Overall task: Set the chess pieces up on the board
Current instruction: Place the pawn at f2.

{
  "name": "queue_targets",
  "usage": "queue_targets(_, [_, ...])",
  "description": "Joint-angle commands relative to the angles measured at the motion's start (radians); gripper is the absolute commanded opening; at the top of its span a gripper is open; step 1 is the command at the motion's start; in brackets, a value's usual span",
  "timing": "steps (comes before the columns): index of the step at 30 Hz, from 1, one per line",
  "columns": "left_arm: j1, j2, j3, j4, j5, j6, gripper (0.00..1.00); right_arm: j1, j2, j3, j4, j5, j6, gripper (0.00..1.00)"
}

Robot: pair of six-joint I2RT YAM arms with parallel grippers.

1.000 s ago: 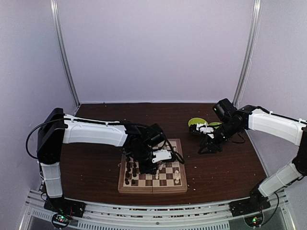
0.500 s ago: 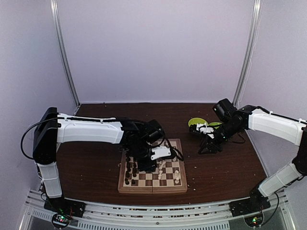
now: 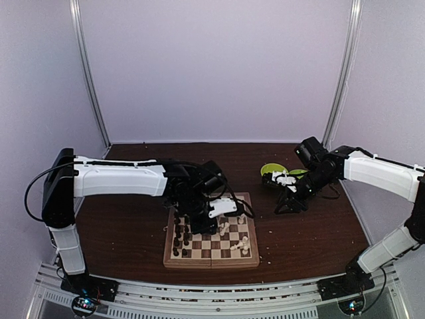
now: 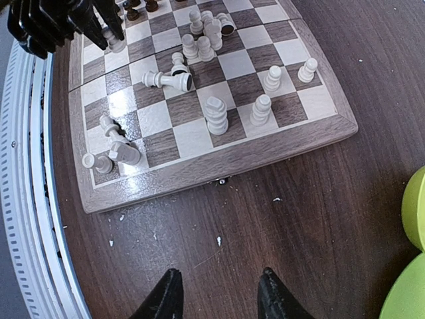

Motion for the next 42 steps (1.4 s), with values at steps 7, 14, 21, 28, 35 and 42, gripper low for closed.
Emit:
queue_targets(7, [0.054, 0.016, 0.166, 0.071, 0.014, -0.001, 0.04, -0.004, -0.005, 0.018, -0.007, 0.011, -0.007, 0.39])
queue_targets(14, [0.081, 0.185, 0.372, 0.055, 0.028, 0.02, 0.05, -0.004, -0.013, 0.019, -0.004, 0.022, -0.007, 0.39])
queue_targets(21, [0.089, 0.326, 0.513, -0.008, 0.013, 0.03, 0.05, -0.004, -0.018, 0.017, -0.003, 0.026, -0.009, 0.39])
queue_targets(28, [0.089, 0.364, 0.519, -0.025, 0.014, 0.028, 0.04, -0.004, -0.011, 0.018, -0.011, 0.024, -0.016, 0.39])
queue_targets(35, [0.089, 0.381, 0.512, -0.04, 0.004, 0.028, 0.05, -0.004, -0.006, 0.019, -0.013, 0.024, -0.017, 0.39])
queue_targets(42, [0.089, 0.395, 0.513, -0.04, -0.013, 0.022, 0.04, -0.004, -0.004, 0.02, -0.012, 0.023, -0.016, 0.39])
